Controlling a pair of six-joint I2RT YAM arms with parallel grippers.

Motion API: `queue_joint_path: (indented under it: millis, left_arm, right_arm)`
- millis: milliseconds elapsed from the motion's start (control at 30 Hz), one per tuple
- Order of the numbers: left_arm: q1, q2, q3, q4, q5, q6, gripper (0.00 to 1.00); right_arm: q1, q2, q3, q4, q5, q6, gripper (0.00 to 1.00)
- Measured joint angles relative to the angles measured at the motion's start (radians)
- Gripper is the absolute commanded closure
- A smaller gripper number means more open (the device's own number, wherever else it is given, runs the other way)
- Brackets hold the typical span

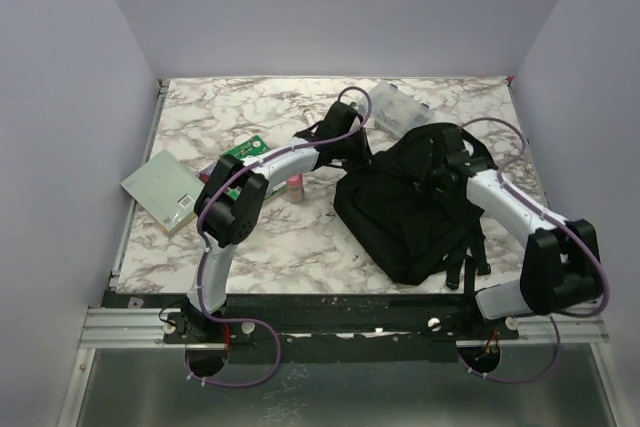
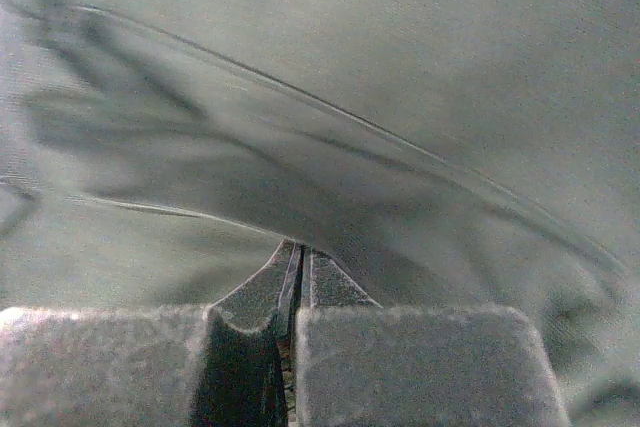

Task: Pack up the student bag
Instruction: Unzip the student bag at the center of the board.

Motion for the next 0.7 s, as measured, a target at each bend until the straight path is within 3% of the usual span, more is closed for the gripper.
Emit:
queue_joint_path:
  millis: [133, 267, 600, 633, 700]
  left_arm:
    - [0.003, 0.000, 0.035, -0.049, -0.014, 0.003, 1.00]
    - [0.005, 0.000, 0.073, -0.088, -0.023, 0.020, 1.00]
    - [0.012, 0.018, 0.148, -0.158, -0.010, 0.071, 1.00]
    - [0.013, 0.024, 0.158, -0.164, 0.003, 0.073, 0.96]
    - [0.018, 0.034, 0.175, -0.170, 0.035, 0.074, 0.74]
  right_arm:
    - [-0.085, -0.195, -0.145, -0.119, 0.045, 0.080, 0.99]
    - [-0.141, -0.340, -0.168, -0.235, 0.053, 0.150, 0.99]
    - [-0.299, -0.443, -0.318, -0.263, -0.104, 0.251, 0.99]
    - [-0.300, -0.443, -0.313, -0.265, -0.105, 0.243, 0.97]
    - [-0.302, -0.443, -0.294, -0.272, -0.102, 0.216, 0.86]
